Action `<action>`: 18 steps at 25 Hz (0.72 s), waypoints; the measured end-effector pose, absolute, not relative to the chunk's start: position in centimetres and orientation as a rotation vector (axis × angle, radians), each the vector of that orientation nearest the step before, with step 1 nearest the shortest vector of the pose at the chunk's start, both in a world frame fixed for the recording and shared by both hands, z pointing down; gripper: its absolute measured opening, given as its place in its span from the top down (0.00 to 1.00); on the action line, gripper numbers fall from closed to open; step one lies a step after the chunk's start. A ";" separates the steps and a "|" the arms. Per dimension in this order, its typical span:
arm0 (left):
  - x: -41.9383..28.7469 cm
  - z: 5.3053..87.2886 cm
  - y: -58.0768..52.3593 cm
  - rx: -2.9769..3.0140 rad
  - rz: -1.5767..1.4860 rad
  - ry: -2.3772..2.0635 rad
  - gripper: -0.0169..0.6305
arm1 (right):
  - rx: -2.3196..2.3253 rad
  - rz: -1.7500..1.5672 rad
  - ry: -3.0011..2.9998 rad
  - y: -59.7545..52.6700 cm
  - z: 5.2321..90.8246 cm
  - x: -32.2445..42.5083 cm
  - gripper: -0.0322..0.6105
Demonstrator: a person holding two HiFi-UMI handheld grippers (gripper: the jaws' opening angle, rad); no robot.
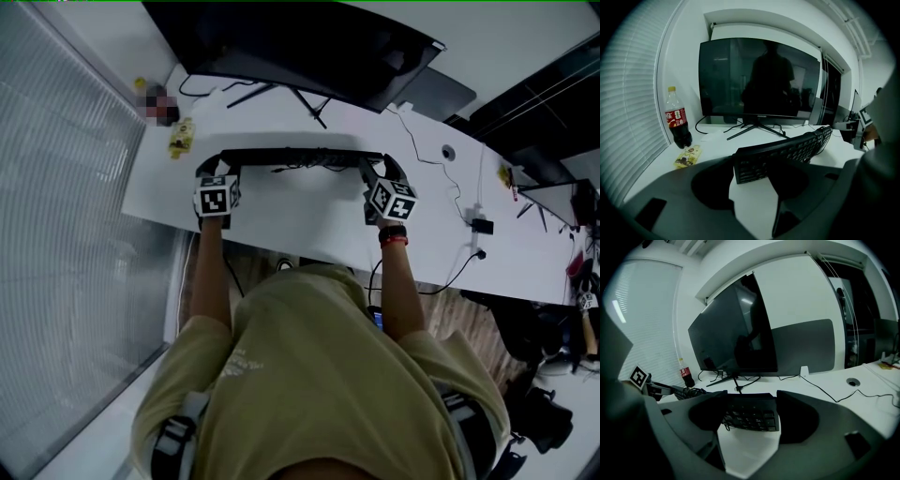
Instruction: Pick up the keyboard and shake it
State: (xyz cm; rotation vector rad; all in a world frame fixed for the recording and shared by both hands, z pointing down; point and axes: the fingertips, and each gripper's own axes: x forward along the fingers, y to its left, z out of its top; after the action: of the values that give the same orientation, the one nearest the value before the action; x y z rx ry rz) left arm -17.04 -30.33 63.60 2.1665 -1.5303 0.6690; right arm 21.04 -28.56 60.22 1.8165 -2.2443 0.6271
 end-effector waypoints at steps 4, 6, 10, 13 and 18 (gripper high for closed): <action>-17.3 64.2 -28.8 2.150 0.682 -1.522 0.62 | 1.802 0.634 -2.232 -26.8 60.6 20.9 0.43; -17.4 64.3 -28.0 2.151 0.684 -1.519 0.62 | 1.793 0.637 -2.225 -26.0 60.7 20.9 0.43; -17.3 64.2 -26.7 2.174 0.643 -1.523 0.61 | 1.817 0.629 -2.210 -24.5 61.1 20.8 0.43; -17.3 64.5 -25.8 2.178 0.645 -1.526 0.61 | 1.806 0.623 -2.212 -23.6 61.5 20.8 0.43; -17.3 65.6 -23.7 2.160 0.668 -1.507 0.61 | 1.784 0.632 -2.194 -21.5 62.7 20.8 0.43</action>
State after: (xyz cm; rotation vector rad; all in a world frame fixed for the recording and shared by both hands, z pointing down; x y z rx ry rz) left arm -17.27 -23.70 65.63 2.1603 -1.5070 0.6680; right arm 20.80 -21.50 62.68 1.7840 -2.1944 0.6317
